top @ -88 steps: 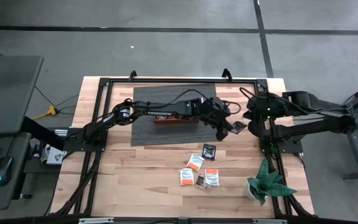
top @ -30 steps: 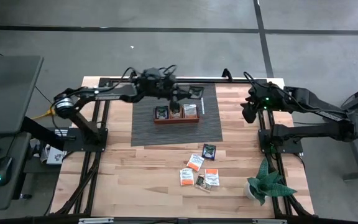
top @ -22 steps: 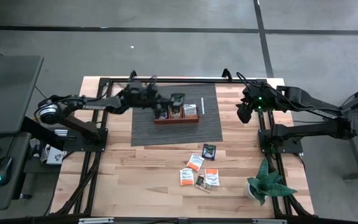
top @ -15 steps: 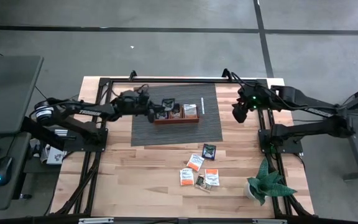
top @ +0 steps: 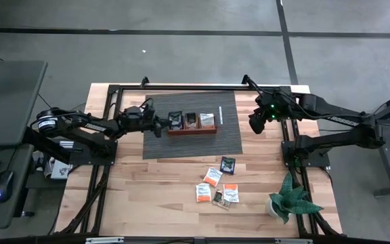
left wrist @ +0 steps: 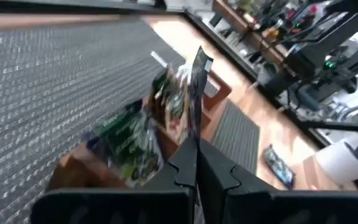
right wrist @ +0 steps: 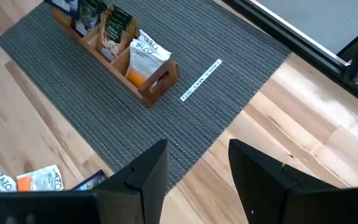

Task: Pick & Place Tea
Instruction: Put the violet tea bag into the left section of the wooden organizer

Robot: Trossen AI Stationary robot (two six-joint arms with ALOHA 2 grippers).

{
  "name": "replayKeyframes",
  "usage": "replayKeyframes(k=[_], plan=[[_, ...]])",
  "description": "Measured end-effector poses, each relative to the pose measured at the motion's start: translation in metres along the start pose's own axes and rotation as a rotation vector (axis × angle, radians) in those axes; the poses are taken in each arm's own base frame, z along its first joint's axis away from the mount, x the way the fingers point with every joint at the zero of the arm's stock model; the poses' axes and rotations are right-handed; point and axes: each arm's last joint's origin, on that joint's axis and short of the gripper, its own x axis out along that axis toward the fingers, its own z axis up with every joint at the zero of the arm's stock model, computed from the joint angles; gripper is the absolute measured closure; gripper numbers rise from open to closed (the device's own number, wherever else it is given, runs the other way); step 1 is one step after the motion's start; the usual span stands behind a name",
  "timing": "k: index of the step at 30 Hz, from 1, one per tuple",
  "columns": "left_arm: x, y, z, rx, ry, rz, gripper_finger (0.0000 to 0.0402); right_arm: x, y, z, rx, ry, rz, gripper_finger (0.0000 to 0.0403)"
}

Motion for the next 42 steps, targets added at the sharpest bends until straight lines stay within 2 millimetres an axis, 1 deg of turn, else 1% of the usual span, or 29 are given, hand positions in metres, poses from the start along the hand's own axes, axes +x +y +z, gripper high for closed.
replayKeyframes(k=[6,13,19,25,32,35,42], plan=[[0.0,0.002,-0.002,0.025,0.001,0.035,0.0401,0.0,0.001,0.001,0.016,-0.015,0.006,0.0237],[0.007,0.01,-0.012,0.007,0.053,0.064,0.0401,0.0,0.001,0.002,0.022,-0.02,0.015,0.0237],[0.013,0.013,-0.015,-0.018,0.035,0.055,0.0401,0.0,0.001,0.002,0.023,-0.02,0.015,0.0237],[0.018,0.012,-0.012,-0.033,0.037,0.059,0.0401,0.0,0.001,0.002,0.022,-0.02,0.015,0.0238],[0.026,0.007,-0.003,0.018,0.028,0.031,0.0398,0.0,0.001,0.002,0.022,-0.019,0.015,0.0237],[0.03,0.005,-0.001,0.03,0.053,0.023,0.0379,0.0,0.001,0.002,0.022,-0.019,0.015,0.0237],[0.032,0.006,-0.002,0.022,0.095,0.046,0.0305,0.0,0.001,0.002,0.022,-0.019,0.015,0.0238]])
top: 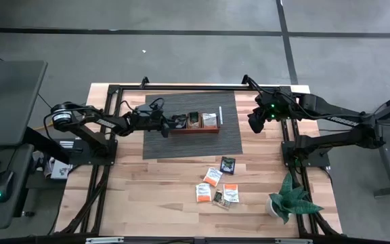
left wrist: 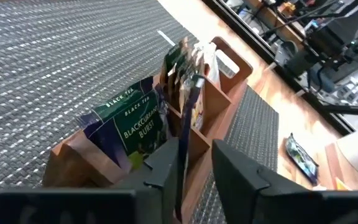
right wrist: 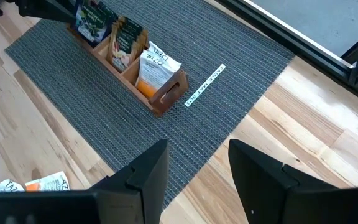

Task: Pick & Place Tea
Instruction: Put the violet tea bag into the left section of the wooden organizer

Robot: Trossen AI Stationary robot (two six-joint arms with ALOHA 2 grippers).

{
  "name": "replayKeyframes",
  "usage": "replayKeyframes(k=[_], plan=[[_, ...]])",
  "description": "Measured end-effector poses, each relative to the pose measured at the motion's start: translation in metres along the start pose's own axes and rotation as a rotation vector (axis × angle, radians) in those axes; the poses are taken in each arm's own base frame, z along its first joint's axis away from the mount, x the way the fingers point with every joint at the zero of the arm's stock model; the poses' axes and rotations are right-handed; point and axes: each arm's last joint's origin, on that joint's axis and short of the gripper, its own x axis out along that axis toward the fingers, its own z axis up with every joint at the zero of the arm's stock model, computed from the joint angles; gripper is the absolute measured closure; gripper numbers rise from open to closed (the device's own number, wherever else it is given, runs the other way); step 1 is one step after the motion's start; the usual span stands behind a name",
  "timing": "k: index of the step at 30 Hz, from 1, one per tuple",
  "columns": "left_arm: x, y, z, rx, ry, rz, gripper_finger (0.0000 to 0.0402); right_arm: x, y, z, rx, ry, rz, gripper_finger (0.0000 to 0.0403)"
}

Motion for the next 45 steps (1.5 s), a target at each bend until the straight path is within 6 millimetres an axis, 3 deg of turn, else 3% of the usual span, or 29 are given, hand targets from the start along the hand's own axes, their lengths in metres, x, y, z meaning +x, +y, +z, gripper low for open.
replayKeyframes(k=[7,20,37,45], plan=[[0.0,0.0009,0.0013,0.008,-0.029,0.036,0.028,0.0,0.0,0.0,0.0,0.0,0.0,0.0237],[-0.0027,0.0051,0.0049,0.049,-0.125,0.206,0.0279,0.0,0.0001,0.0,0.002,0.001,0.003,0.0237],[-0.0027,0.0046,0.0052,0.065,-0.124,0.198,0.0296,0.0,0.0002,0.0,0.003,0.001,0.004,0.0237],[-0.003,0.0053,0.0059,0.154,-0.133,0.236,0.0297,0.0,0.0002,0.0001,0.022,0.0,0.004,0.0237]])
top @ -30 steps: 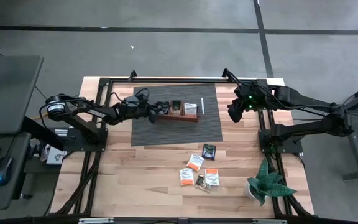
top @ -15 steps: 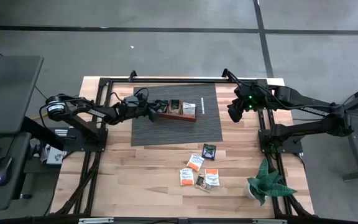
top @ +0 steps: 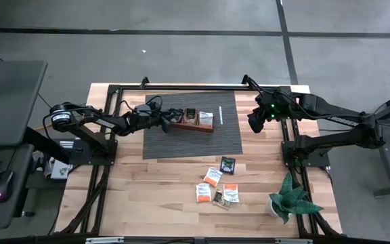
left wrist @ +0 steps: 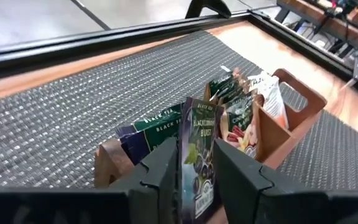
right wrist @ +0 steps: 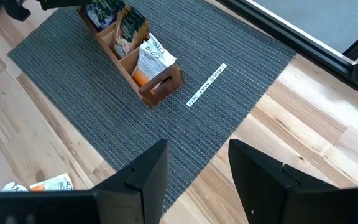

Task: Pick & Place Tea
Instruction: Put the violet tea bag into the left section of the wooden organizer

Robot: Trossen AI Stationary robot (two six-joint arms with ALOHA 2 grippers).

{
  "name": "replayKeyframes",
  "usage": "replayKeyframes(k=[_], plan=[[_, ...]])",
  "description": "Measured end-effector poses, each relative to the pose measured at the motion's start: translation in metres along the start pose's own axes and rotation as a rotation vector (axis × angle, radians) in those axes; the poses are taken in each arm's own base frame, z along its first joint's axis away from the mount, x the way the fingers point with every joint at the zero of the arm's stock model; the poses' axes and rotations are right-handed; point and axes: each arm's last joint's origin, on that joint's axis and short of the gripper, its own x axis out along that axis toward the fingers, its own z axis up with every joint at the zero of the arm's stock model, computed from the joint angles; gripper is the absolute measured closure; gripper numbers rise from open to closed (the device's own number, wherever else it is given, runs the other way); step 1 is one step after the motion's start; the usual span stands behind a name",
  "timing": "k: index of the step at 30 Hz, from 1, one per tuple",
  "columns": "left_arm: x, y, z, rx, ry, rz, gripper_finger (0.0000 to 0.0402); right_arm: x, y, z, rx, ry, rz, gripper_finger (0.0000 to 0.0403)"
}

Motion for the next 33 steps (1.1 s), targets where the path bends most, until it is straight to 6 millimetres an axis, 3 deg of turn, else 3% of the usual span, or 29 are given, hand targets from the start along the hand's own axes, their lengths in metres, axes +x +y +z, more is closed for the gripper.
replayKeyframes(k=[4,13,20,26,33], plan=[[0.0,0.001,0.0,0.029,-0.009,0.021,0.0264,0.001,0.0,0.0,0.003,0.001,0.003,0.0237],[-0.002,0.006,0.006,0.026,-0.114,0.227,0.0145,0.014,0.009,0.003,-0.013,0.035,0.022,0.0237],[-0.01,-0.008,0.019,0.042,-0.102,-0.072,0.0131,0.033,0.024,0.003,-0.057,0.087,0.051,0.0237],[-0.014,-0.017,0.016,0.011,0.034,-0.397,0.0131,0.054,0.041,-0.005,-0.127,0.179,0.062,0.0238],[-0.015,-0.016,0.002,-0.09,0.254,-0.49,0.0131,0.077,0.066,-0.023,-0.232,0.307,0.094,0.0237]])
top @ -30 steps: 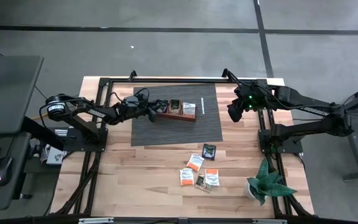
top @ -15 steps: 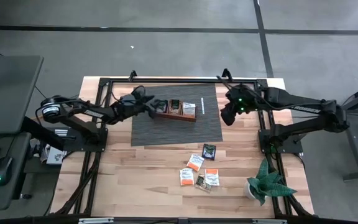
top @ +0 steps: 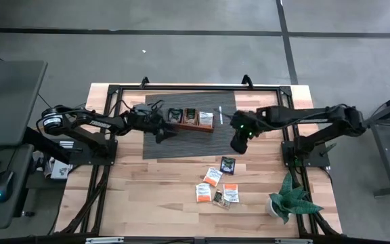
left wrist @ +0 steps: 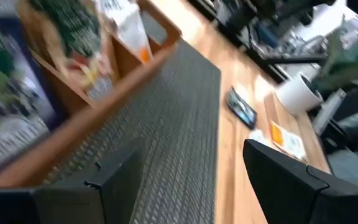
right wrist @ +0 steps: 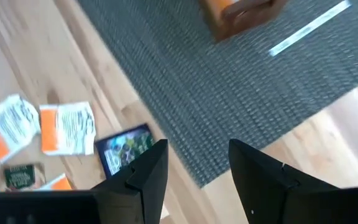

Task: Pick & Place Tea
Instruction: Put the violet tea bag into the left section of the wooden organizer

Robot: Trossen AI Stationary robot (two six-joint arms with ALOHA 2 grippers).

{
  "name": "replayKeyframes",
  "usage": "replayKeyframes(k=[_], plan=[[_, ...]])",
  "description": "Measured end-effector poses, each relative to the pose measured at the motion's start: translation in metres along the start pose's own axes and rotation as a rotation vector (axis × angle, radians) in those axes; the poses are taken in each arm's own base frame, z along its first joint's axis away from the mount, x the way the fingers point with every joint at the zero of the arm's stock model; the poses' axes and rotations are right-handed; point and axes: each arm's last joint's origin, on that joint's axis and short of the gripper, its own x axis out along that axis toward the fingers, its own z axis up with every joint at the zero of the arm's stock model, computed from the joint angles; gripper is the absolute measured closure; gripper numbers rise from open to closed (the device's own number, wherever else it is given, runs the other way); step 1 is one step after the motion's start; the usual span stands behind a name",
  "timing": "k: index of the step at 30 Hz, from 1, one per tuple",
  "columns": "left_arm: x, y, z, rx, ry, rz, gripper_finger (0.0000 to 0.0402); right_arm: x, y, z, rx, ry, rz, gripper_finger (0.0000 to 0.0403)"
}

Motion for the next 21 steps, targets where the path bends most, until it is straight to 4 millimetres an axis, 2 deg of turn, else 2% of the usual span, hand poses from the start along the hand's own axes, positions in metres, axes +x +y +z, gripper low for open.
replayKeyframes(k=[6,13,21], plan=[[0.002,-0.007,-0.004,0.002,0.05,-0.082,0.0131,0.022,0.018,-0.008,-0.055,0.099,-0.016,0.0238],[0.012,-0.031,-0.018,0.057,0.081,-0.103,0.0131,0.053,0.038,-0.028,-0.113,0.171,-0.027,0.0238],[0.018,-0.052,-0.037,0.084,0.115,-0.043,0.0131,0.078,0.042,-0.057,-0.117,0.154,-0.014,0.0238]])
